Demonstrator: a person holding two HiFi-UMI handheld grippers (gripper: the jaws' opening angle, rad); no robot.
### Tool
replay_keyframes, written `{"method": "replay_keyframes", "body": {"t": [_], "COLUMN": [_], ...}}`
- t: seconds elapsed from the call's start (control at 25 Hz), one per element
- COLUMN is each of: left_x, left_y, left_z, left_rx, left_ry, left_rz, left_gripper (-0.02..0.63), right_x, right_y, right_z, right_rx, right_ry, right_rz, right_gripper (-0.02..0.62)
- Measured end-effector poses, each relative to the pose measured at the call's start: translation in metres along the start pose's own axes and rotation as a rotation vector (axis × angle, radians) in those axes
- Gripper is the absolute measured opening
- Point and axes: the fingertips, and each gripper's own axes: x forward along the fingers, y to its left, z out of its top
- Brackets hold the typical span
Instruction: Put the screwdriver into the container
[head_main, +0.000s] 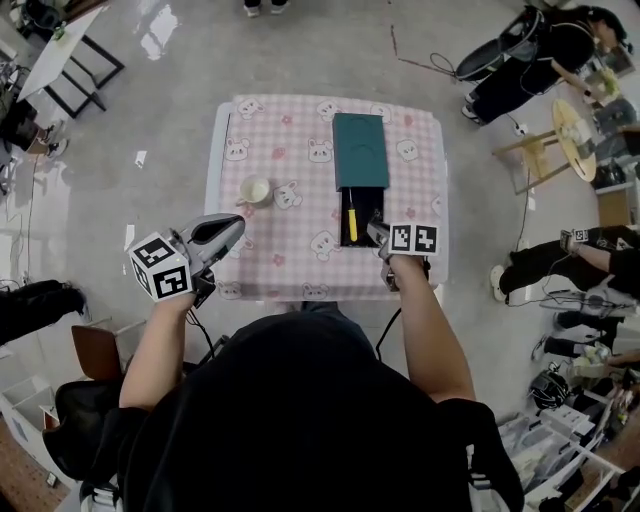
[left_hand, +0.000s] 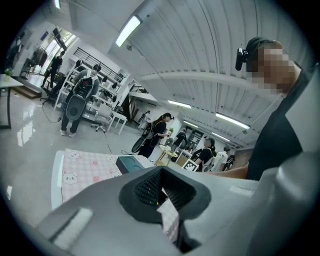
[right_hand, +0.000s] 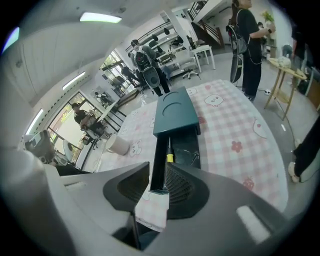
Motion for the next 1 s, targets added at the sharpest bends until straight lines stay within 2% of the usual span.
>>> {"method": "replay_keyframes", "body": {"t": [0.48,1.0], "left_x": [-0.010,-0.018], "left_y": [-0.036,-0.056], "left_z": [0.010,0.025], "left_rx": [0.064,0.107], "left_ry": [-0.012,-0.003], "left_rz": [-0.048,-0.098], "left_gripper": [0.002,0.002], "right_x": [-0.076,-0.158], "right_y": [0.010,0.066], "right_z": [-0.008,0.006], "right_rx": [0.015,-0.070], "right_ry": [-0.153,-0.371], "right_rz": [0.002,0.045], "right_gripper": [0.124,0.123]}}
